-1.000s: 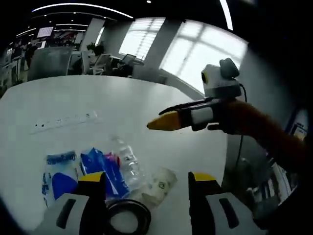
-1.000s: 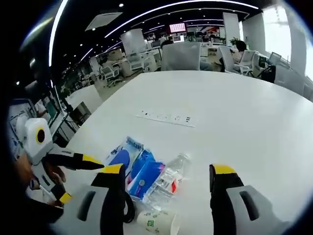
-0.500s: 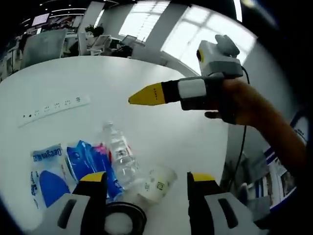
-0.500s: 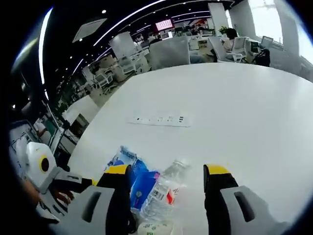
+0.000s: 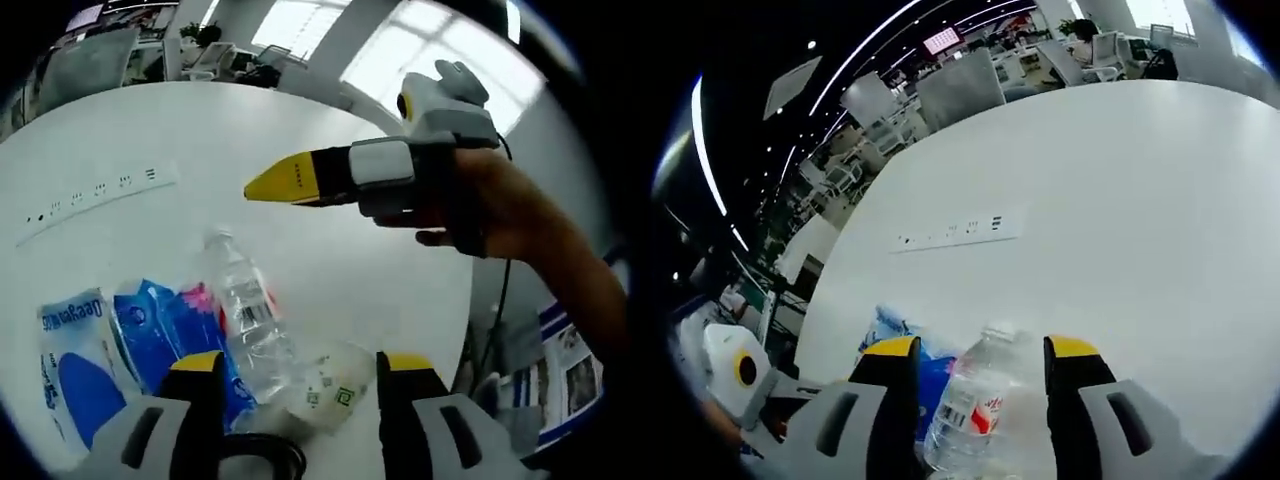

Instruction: Arrange the tabletop items into an orderly group along one side of the table until the central work area is clear of visible clutter.

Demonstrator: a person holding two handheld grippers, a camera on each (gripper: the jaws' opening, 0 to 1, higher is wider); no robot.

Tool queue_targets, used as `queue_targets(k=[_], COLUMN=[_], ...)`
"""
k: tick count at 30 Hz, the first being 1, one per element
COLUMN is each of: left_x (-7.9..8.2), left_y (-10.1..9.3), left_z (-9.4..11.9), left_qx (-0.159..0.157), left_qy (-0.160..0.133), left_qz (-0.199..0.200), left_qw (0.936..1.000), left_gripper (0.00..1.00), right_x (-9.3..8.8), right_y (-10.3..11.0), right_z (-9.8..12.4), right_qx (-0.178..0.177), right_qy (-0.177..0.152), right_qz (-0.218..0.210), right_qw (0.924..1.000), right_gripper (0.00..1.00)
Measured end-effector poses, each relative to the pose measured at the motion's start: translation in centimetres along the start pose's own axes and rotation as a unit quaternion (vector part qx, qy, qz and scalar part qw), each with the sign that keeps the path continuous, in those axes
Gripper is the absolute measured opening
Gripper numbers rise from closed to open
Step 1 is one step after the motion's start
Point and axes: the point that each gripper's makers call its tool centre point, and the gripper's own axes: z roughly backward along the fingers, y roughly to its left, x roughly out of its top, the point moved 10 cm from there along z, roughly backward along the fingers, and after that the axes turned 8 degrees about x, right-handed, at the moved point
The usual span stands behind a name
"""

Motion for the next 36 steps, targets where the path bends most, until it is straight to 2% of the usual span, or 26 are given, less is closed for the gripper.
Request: queue_targets(k=[5, 11, 16, 24, 29, 33, 36], left_x=[0.2, 0.6, 0.8, 0.1, 0.0, 0.0, -0.2], left_y=[0.5, 1.0, 1.1, 1.7, 2.2, 2.4, 2.3], left_z=[-0.9, -2.2, -3.2, -4.5, -4.8, -5.2, -5.5], left_qx=[-0.005, 0.000, 0.009, 0.013, 0.016, 0.013, 0.013], left_qy=[0.008, 0.020, 0.035, 0.055, 0.057, 0.058, 0.059], left_qz=[0.015, 0.029, 0.026, 0.037, 0.040, 0.051, 0.052], left_qw=[0.9998, 0.9994, 0.9990, 0.9977, 0.9975, 0.9969, 0.9968], left_gripper=[0.52, 0.50, 0.49, 0.44, 0.38, 0.40, 0.42], right_x=[0.1, 0.3, -0.1, -0.3, -0.7, -1.0, -1.0], right_y=[-1.1, -1.9, -2.4, -3.0, -3.3, -3.6, -3.9], right_z=[-1.6, -2.8, -4.2, -6.4, -7.6, -8.5, -8.9], right_qx=[0.009, 0.012, 0.016, 0.024, 0.028, 0.025, 0.040], right_qy=[0.011, 0.012, 0.030, 0.050, 0.062, 0.071, 0.064], right_qz=[-0.014, -0.029, -0.035, -0.045, -0.055, -0.059, -0.077], right_qw=[0.9998, 0.9994, 0.9988, 0.9974, 0.9962, 0.9954, 0.9941], right_gripper=[0.40, 0.39, 0.38, 0.33, 0.27, 0.23, 0.20])
